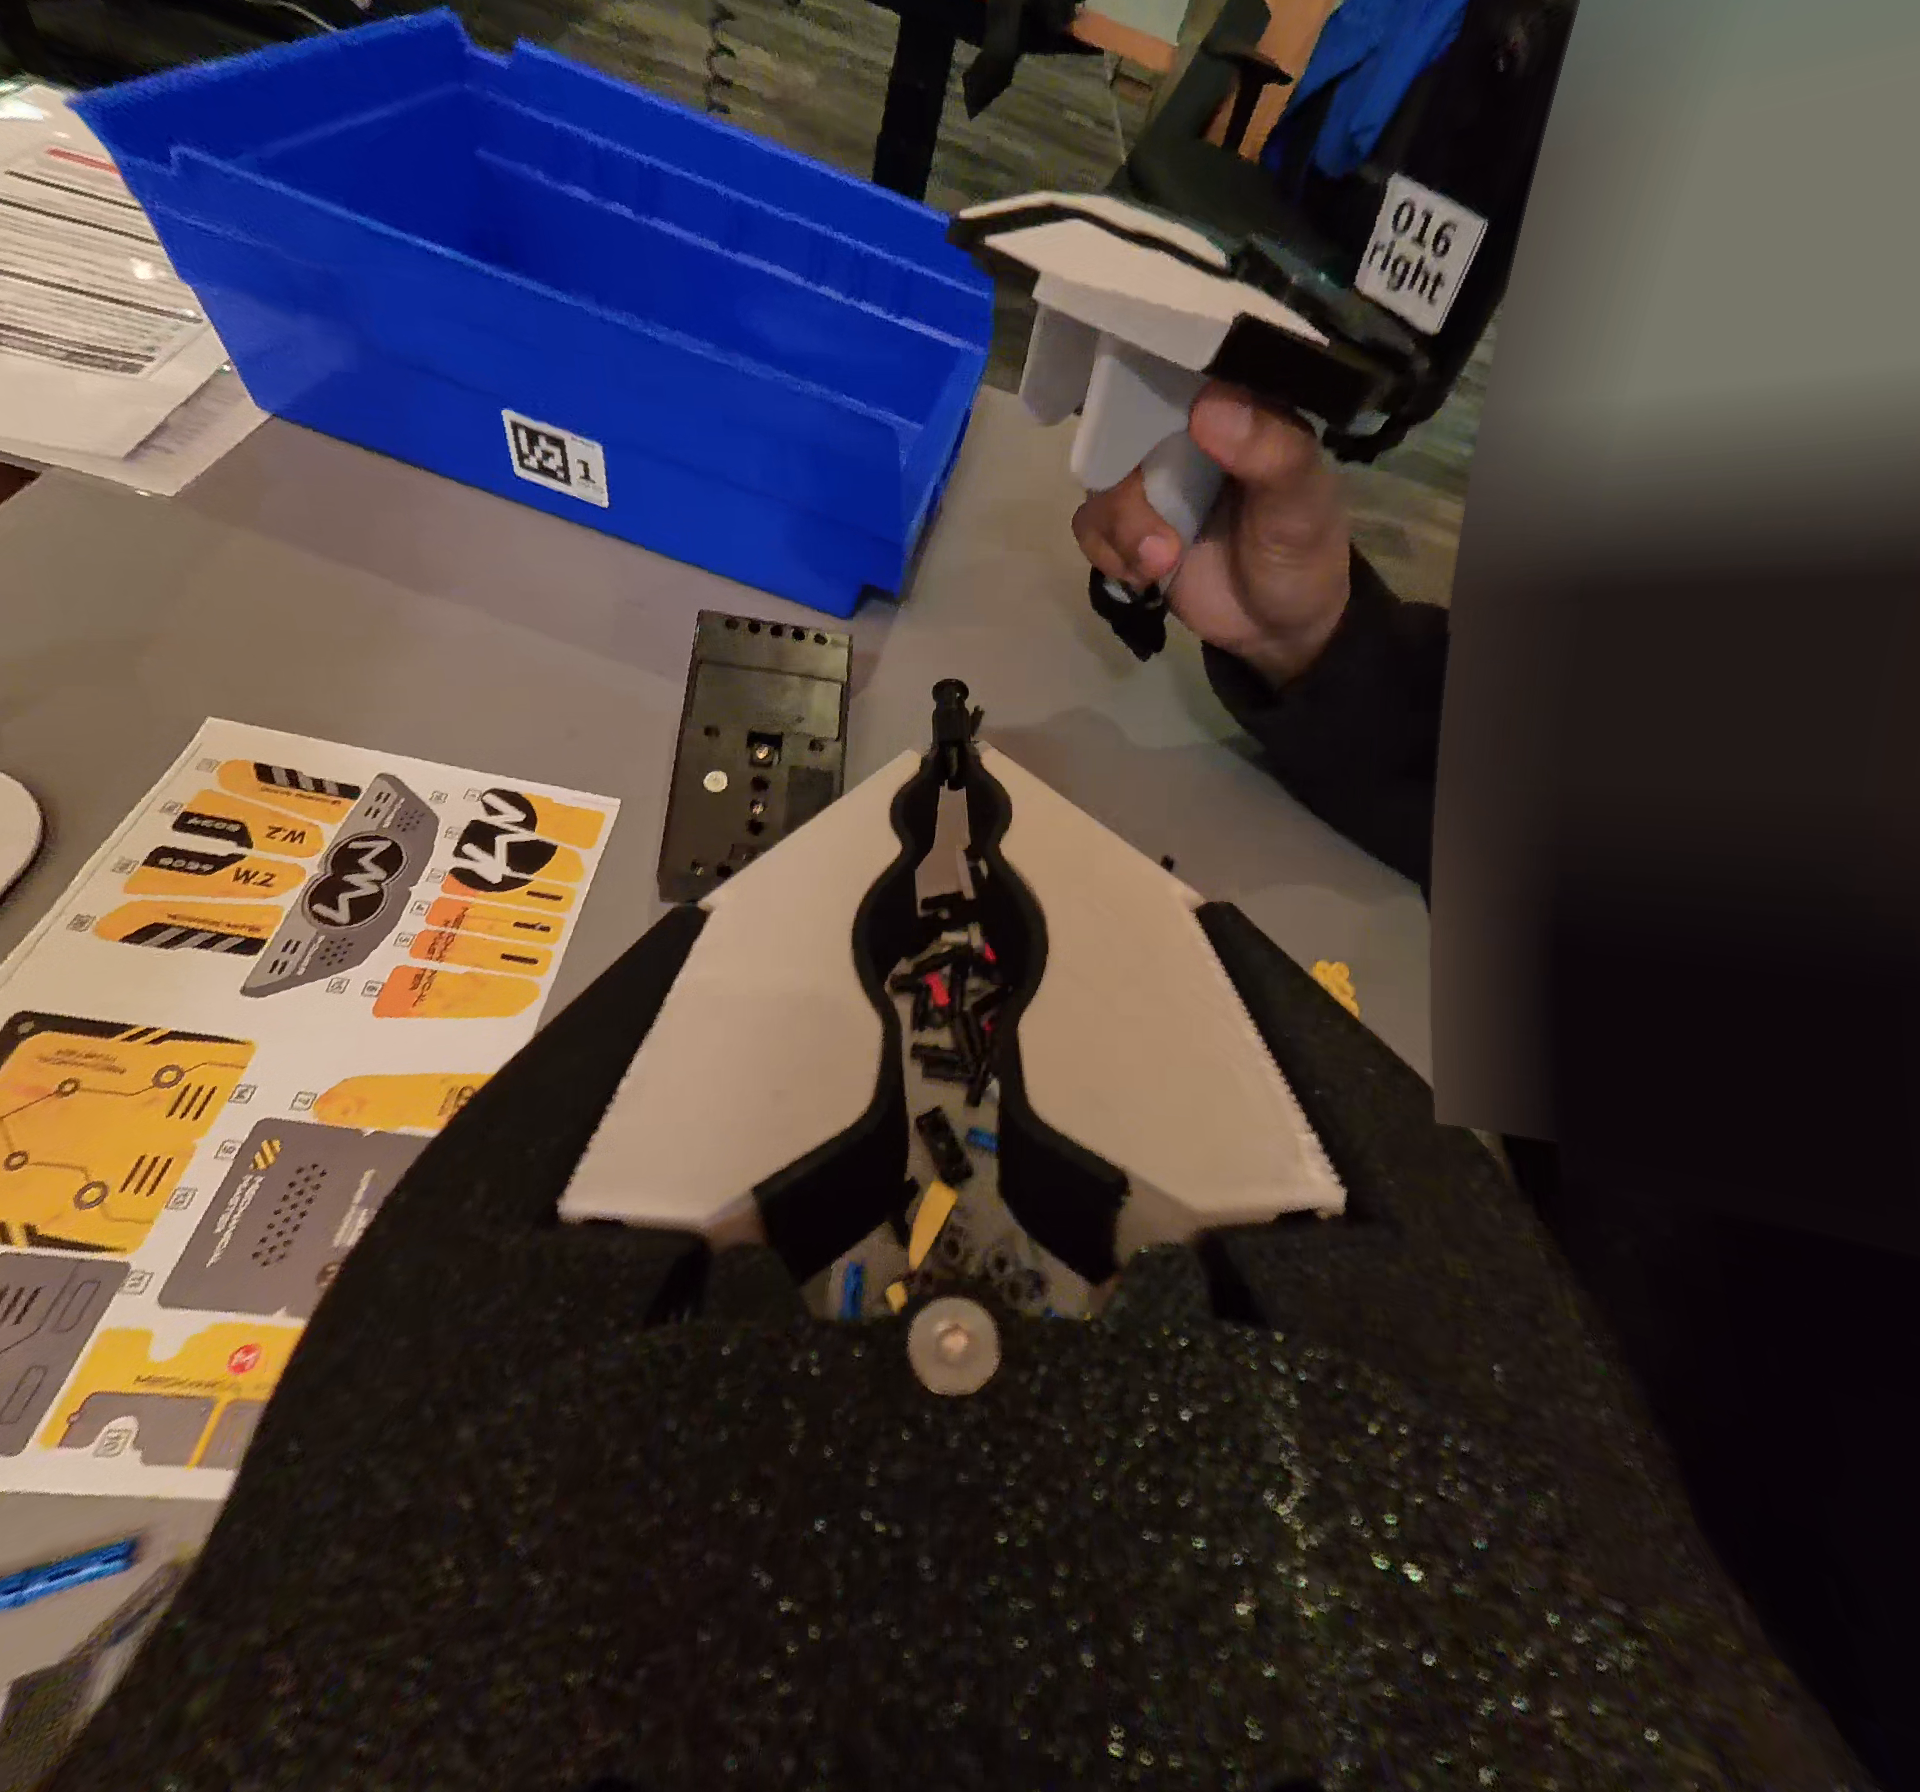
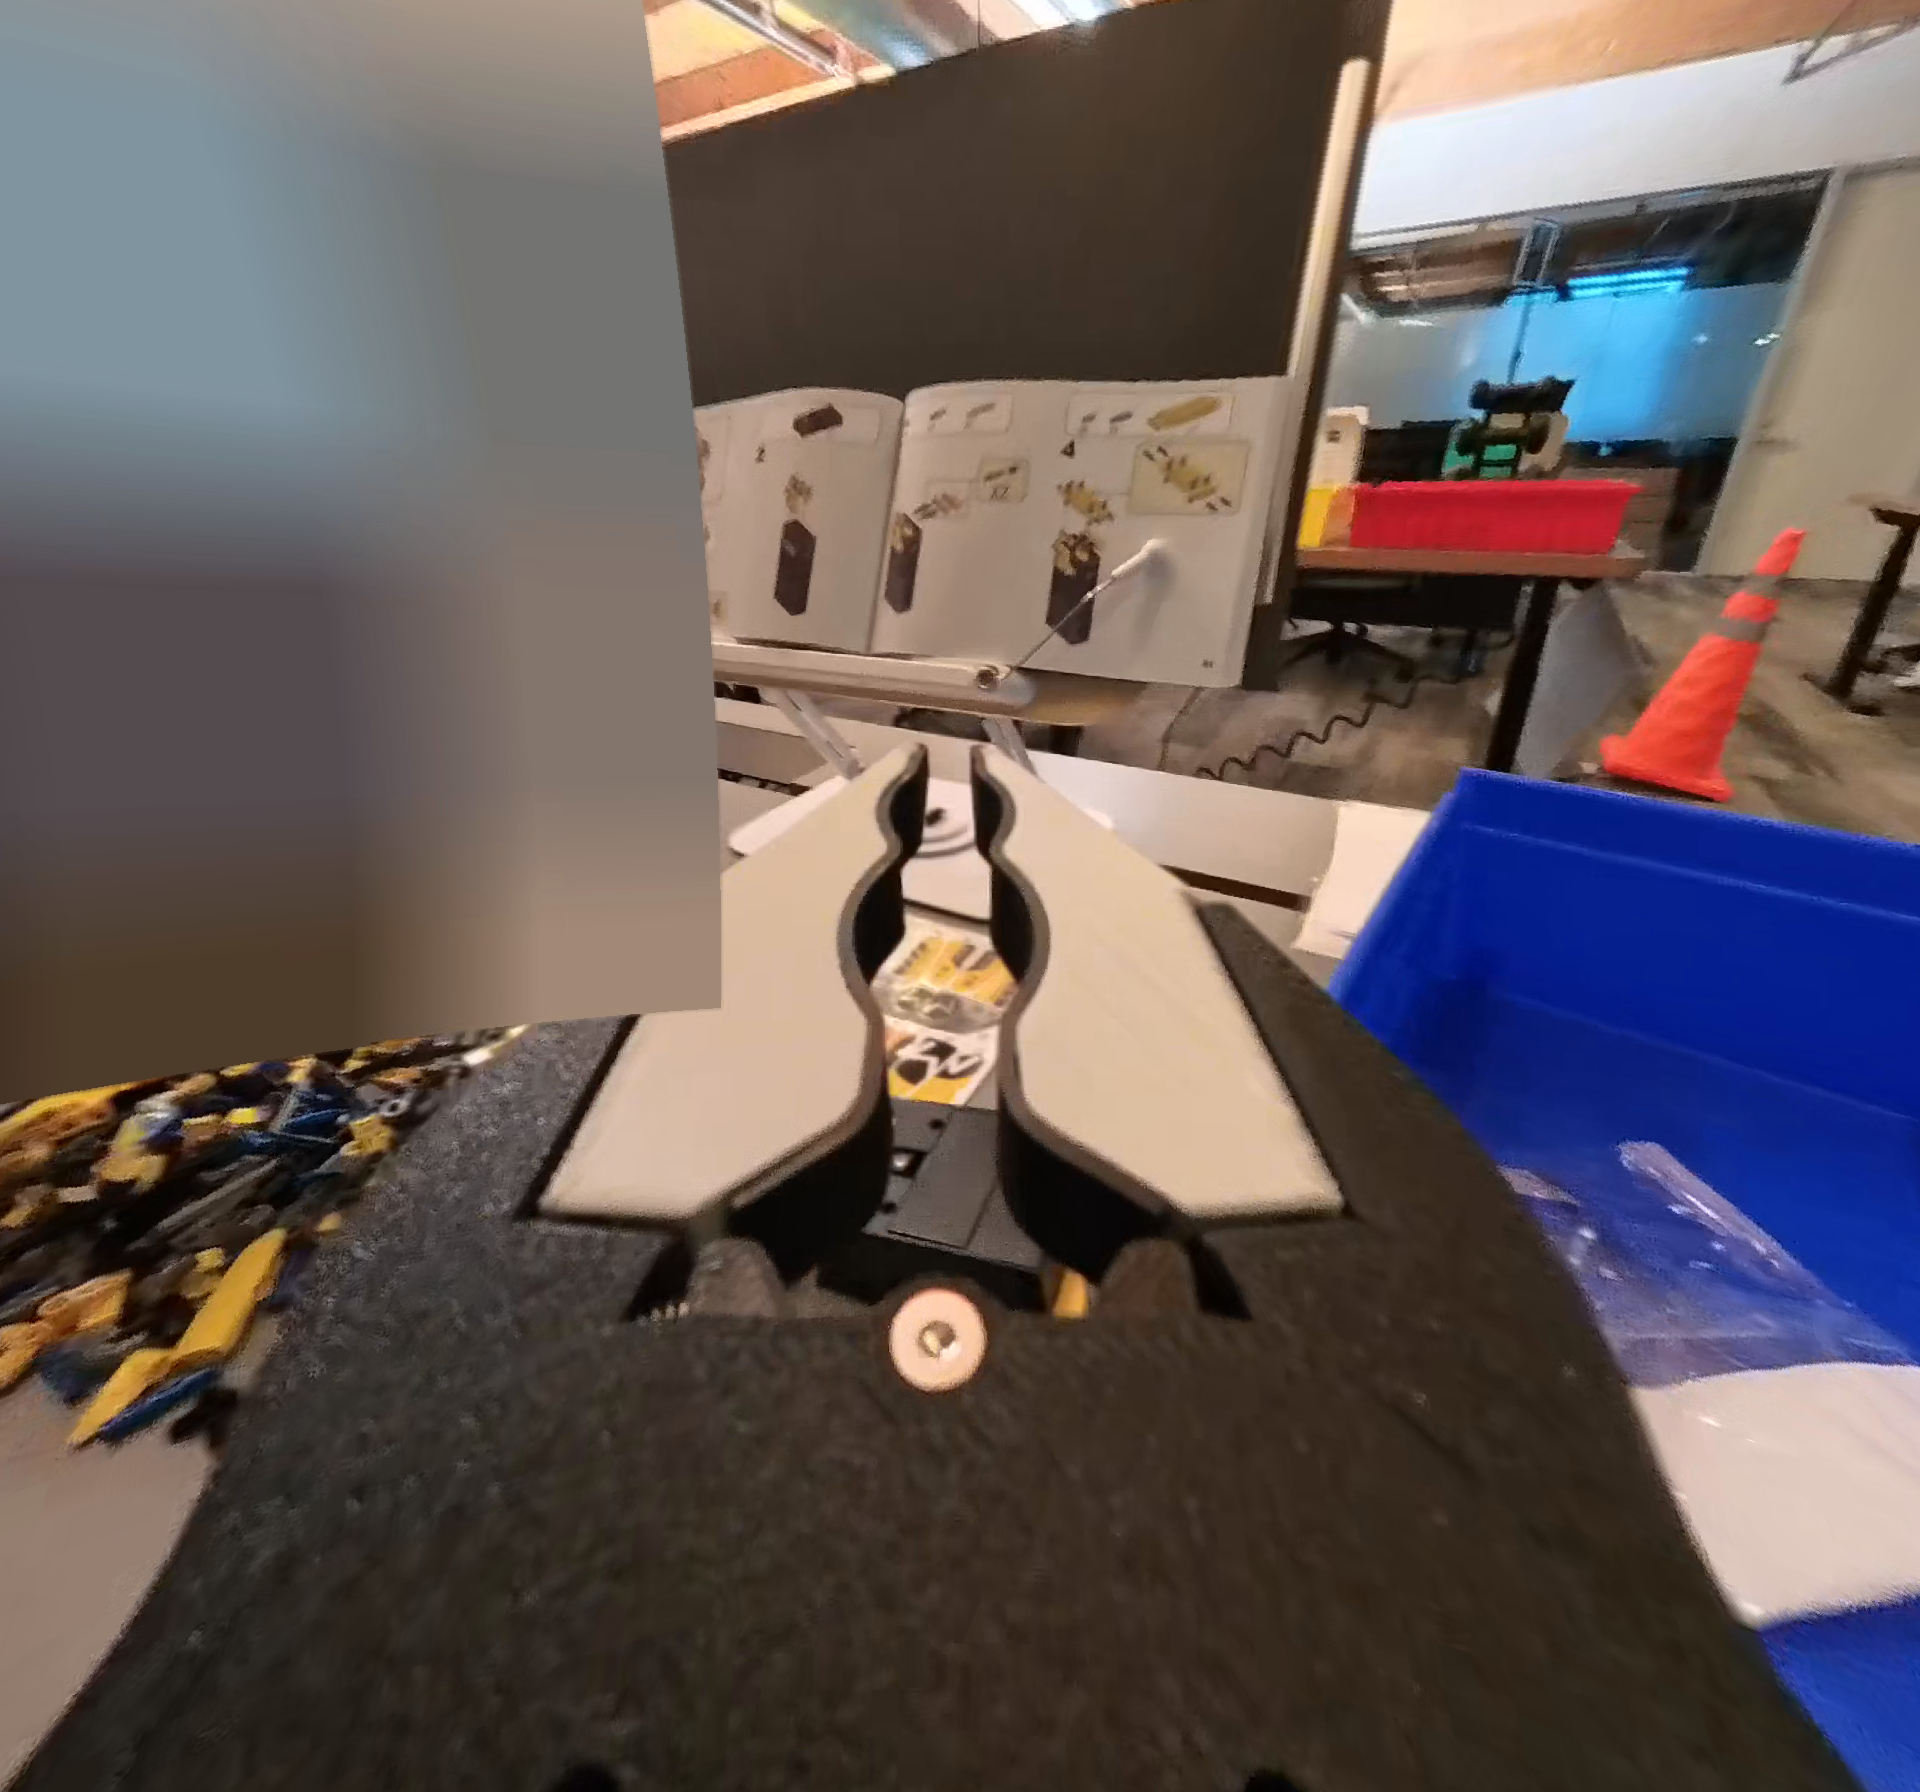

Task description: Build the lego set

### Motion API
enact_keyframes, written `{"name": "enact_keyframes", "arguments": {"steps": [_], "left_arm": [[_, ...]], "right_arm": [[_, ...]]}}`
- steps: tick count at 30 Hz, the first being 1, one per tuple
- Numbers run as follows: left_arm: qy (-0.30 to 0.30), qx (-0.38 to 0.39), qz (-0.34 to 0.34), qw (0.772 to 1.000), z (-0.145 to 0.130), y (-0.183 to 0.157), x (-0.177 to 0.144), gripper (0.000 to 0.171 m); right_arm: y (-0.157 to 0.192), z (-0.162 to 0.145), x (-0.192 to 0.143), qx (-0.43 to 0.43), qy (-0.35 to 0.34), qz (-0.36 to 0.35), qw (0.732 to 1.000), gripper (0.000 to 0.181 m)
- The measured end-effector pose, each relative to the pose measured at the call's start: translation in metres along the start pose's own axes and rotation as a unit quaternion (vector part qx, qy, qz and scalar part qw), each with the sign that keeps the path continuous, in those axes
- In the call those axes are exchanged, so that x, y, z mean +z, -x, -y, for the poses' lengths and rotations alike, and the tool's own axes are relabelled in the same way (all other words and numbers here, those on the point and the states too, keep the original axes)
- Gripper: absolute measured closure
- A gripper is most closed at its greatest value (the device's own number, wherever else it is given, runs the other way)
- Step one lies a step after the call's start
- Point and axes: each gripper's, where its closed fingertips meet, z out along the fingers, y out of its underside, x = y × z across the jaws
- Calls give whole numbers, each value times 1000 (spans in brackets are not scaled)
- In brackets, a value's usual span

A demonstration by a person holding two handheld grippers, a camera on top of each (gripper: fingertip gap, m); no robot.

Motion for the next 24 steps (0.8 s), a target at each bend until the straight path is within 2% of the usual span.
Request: {"name": "enact_keyframes", "arguments": {"steps": [3, 6, 8, 12, 14, 17, 18, 24], "left_arm": [[-27, -15, 13, 999, 11, -6, 6, 168], [-55, -25, 18, 998, 22, -15, 13, 168], [-66, -14, 31, 997, 26, -22, 17, 168], [-112, 3, 46, 993, 43, -42, 20, 168], [-127, 16, 49, 991, 49, -53, 22, 168], [-133, 31, 67, 988, 53, -63, 29, 168], [-135, 37, 74, 987, 54, -64, 30, 168], [-129, 14, 68, 989, 53, -72, 41, 167]], "right_arm": [[28, -3, 4, 56, 0, 77, 995, 173], [67, -13, 10, 122, 38, 172, 977, 157], [82, -11, 8, 161, 45, 210, 963, 150], [84, -2, -4, 246, 21, 250, 936, 151], [86, 5, -11, 293, 12, 286, 912, 152], [87, 12, -19, 329, -3, 317, 889, 165], [86, 15, -22, 337, -10, 326, 883, 175], [84, 22, -29, 333, -34, 329, 883, 176]]}}
